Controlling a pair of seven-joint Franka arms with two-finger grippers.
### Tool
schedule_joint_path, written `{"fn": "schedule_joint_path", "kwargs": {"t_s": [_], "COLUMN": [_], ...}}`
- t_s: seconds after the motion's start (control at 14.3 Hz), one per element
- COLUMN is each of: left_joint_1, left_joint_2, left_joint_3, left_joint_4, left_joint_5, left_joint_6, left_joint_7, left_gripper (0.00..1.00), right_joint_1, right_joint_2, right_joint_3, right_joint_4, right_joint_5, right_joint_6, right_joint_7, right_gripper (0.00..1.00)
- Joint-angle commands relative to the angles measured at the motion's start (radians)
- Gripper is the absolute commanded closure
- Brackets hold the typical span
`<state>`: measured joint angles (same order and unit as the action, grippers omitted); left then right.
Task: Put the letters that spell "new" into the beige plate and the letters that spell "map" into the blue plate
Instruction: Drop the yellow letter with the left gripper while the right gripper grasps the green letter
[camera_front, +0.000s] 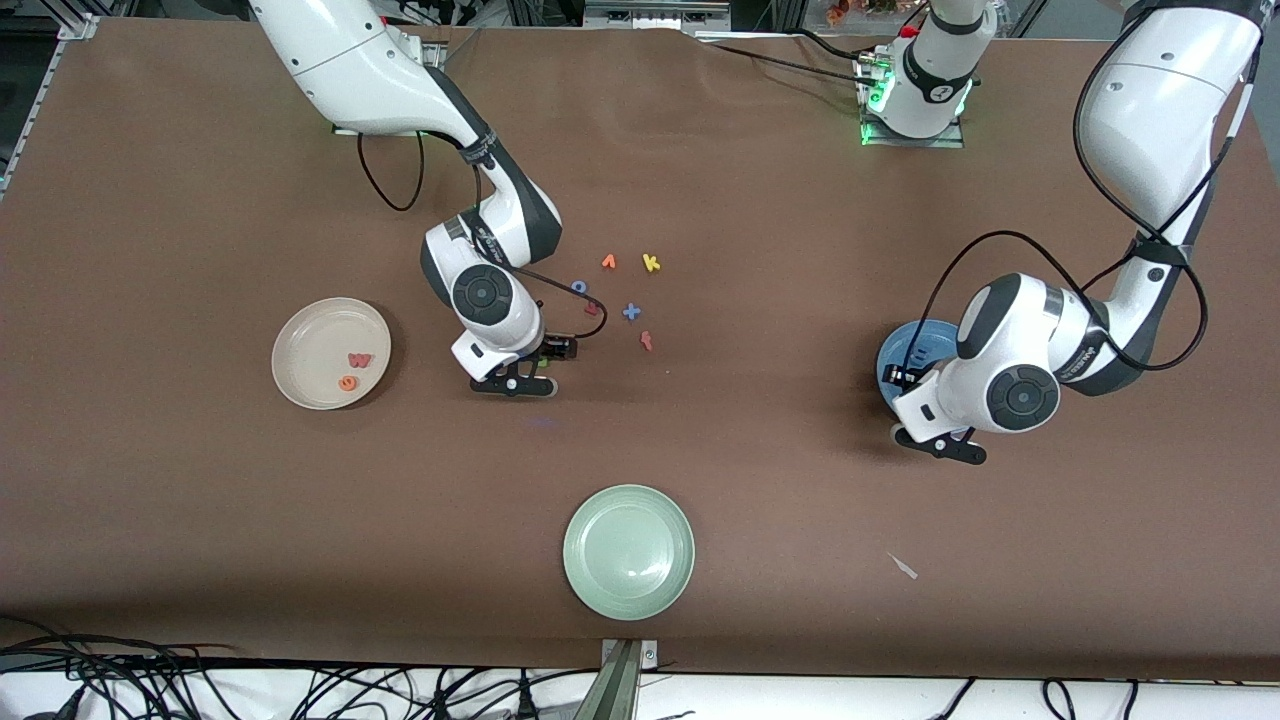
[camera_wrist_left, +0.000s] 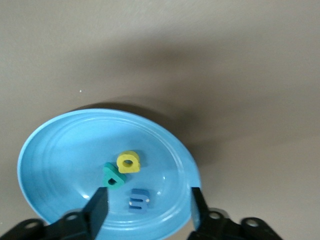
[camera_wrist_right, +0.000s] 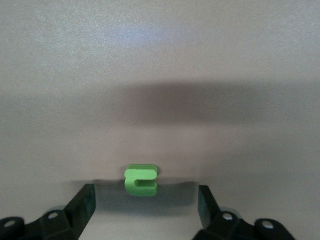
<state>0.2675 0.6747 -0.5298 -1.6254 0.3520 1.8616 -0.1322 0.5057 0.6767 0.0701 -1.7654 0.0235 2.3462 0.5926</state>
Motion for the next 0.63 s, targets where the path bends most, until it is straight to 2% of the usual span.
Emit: {"fn": "schedule_joint_path", "kwargs": {"t_s": [0.0, 0.21, 0.35, 0.56], "left_joint_1": [-0.007, 0.009, 0.009, 0.009], "left_joint_2": [-0.102, -0.222, -0.277, -0.308], "left_joint_3": [-0.009, -0.019, -0.021, -0.022], "left_joint_4": [0.027, 0.061, 0.103, 0.234], "left_joint_5": [0.028, 0.009, 0.008, -0.045], "left_joint_6": [-0.048, -0.053, -0.076, -0.185], "left_joint_7": [0.0, 0.006, 0.008, 0.008], "left_gripper": [0.0, 0.0, 0.0, 0.0], "right_joint_1": [0.011, 0.011, 0.011, 0.011], "right_joint_2": [0.02, 0.021, 0.021, 0.02], "right_joint_3": [-0.004, -0.003, -0.003, -0.004], "right_joint_4": [0.026, 0.026, 0.026, 0.026], "right_joint_5": [0.009, 0.013, 0.016, 0.018], "right_joint_6": [0.004, 0.021, 0.022, 0.021], "right_joint_7": [0.01, 0.01, 0.012, 0.013], "right_gripper": [0.47, 0.7, 0.8, 0.83]}}
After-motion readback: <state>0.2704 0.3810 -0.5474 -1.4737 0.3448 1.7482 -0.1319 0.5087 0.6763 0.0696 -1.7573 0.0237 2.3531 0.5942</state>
